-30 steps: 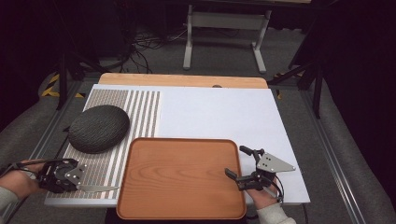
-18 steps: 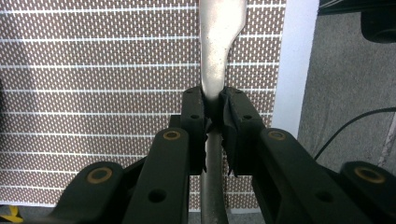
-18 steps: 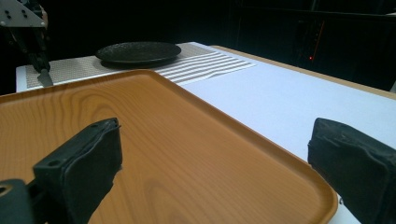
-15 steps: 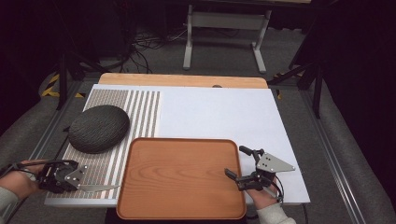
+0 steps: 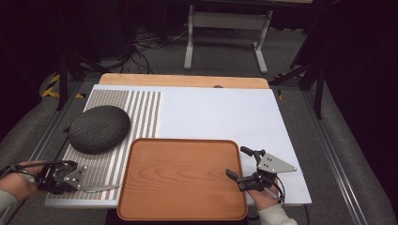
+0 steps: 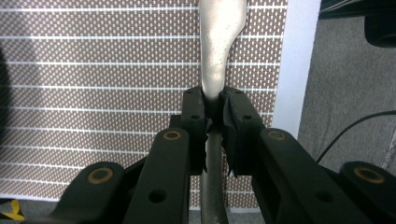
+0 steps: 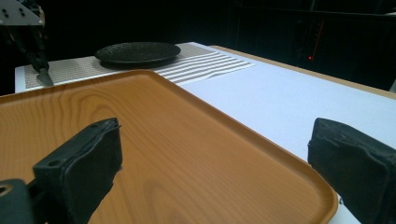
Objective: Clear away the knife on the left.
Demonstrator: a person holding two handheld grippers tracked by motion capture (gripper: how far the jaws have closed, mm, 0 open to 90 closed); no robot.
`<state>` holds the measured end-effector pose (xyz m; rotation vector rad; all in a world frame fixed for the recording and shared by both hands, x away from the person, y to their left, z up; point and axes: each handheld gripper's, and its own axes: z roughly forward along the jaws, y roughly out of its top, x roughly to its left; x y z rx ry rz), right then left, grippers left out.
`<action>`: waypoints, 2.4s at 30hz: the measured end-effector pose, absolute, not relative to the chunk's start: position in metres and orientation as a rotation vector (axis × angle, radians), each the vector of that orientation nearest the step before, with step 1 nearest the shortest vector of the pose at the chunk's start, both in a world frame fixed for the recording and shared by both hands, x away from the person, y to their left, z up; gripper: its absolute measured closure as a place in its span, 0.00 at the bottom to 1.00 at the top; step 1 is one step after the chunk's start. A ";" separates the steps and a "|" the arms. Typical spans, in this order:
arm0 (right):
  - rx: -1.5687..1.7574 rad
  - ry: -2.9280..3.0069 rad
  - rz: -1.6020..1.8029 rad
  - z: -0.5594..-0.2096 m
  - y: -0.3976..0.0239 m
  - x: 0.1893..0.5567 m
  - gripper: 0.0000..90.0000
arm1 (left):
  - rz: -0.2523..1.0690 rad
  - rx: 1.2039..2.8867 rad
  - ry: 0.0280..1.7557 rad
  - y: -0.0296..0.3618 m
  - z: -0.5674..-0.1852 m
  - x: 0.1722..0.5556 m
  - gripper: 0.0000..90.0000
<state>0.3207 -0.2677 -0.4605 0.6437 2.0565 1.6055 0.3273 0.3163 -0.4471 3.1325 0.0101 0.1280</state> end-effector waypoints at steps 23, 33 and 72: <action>0.653 2.050 1.605 -0.461 -0.268 0.321 0.04 | 0.191 2.972 0.227 0.307 -0.404 0.323 0.89; 0.656 2.054 1.603 -0.461 -0.268 0.321 0.04 | 0.164 2.829 0.412 0.295 -0.390 0.324 0.89; 0.641 2.048 1.605 -0.459 -0.270 0.320 0.04 | -0.146 2.490 0.730 0.210 -0.384 0.341 0.89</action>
